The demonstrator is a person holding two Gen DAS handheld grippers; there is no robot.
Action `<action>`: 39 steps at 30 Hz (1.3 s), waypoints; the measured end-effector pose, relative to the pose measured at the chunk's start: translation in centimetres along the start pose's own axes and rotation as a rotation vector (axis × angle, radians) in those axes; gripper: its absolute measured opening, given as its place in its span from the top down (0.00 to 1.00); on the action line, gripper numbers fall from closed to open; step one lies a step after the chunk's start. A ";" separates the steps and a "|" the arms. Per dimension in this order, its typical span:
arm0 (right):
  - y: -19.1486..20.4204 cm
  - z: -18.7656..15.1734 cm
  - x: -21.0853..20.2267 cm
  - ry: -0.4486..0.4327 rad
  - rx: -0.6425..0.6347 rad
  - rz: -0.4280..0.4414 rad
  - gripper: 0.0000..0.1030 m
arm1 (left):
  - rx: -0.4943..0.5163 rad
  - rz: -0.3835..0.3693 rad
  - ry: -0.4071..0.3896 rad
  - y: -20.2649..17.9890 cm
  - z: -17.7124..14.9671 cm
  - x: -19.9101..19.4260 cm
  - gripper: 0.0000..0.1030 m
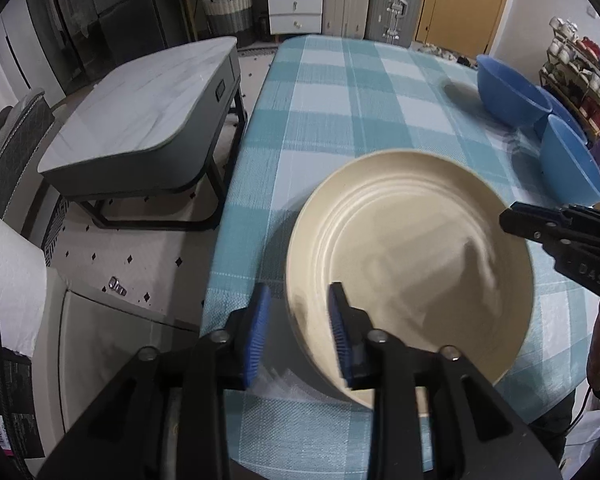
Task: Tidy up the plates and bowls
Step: 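Lower the plate onto the plate stack and open both grippers, then move both grippers to the nearest blue bowl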
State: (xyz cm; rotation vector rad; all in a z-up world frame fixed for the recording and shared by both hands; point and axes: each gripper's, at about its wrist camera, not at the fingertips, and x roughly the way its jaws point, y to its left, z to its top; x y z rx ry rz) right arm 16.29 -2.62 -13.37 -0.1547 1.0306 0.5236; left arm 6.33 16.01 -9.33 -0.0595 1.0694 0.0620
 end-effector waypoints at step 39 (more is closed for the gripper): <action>-9.6 -13.4 -18.4 -0.478 0.284 -0.259 0.01 | 0.126 -0.107 -0.416 -16.6 -1.5 -7.8 0.01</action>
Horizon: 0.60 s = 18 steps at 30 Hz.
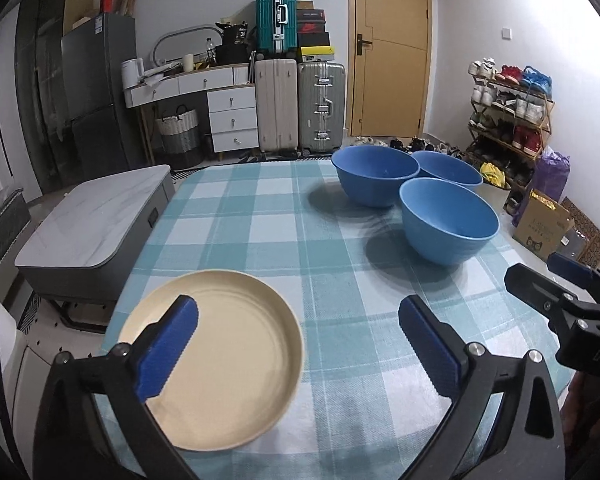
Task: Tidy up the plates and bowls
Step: 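Move both grippers to the nearest blue bowl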
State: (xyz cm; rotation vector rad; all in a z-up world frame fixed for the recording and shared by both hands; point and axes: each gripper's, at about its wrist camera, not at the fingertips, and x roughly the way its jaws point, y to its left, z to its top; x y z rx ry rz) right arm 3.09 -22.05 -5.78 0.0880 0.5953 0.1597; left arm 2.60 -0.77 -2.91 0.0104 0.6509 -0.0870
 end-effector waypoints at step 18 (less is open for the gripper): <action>-1.3 -1.1 -0.1 0.000 0.046 -0.040 0.01 | -0.029 -0.013 0.035 -0.7 -1.2 0.9 0.01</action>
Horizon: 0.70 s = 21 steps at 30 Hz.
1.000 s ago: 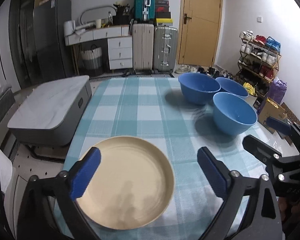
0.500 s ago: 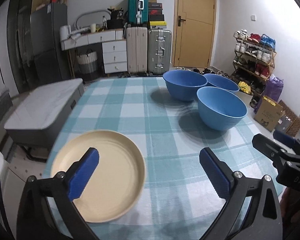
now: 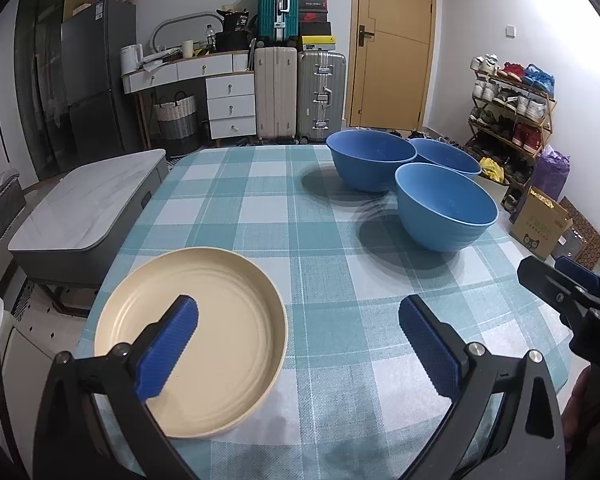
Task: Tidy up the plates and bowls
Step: 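Move both grippers to the nearest blue bowl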
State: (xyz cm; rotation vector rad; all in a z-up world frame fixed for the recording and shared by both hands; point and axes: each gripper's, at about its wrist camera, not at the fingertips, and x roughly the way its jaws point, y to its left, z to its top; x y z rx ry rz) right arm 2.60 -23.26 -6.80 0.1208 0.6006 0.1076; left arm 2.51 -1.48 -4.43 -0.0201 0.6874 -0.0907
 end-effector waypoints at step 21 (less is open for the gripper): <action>0.3 1.6 -0.7 -0.008 -0.060 -0.061 0.01 | 0.030 0.017 0.013 -0.2 1.0 0.6 0.01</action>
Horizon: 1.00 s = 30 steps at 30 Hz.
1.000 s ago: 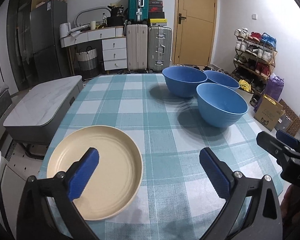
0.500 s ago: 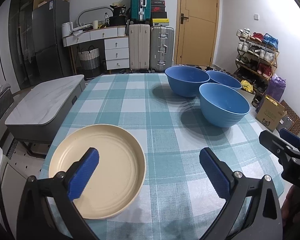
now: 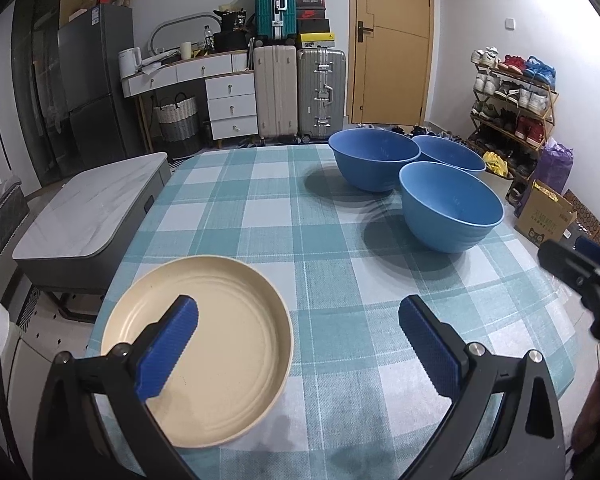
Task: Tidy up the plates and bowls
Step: 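Move both grippers to the nearest blue bowl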
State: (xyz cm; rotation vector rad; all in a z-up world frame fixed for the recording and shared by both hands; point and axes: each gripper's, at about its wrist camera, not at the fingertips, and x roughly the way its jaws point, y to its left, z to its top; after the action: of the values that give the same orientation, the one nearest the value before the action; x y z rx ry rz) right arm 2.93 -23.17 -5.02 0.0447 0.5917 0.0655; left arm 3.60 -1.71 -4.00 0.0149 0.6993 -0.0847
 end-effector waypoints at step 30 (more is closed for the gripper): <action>-7.6 12.8 7.4 0.112 -0.029 -0.022 0.01 | 0.078 -0.145 0.250 -8.2 10.9 13.7 0.02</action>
State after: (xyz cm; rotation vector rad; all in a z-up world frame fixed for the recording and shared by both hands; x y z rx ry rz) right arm 16.55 -30.46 1.02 0.0063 0.7033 0.0557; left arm 20.34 -11.35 -4.31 0.0505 0.9459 -0.2527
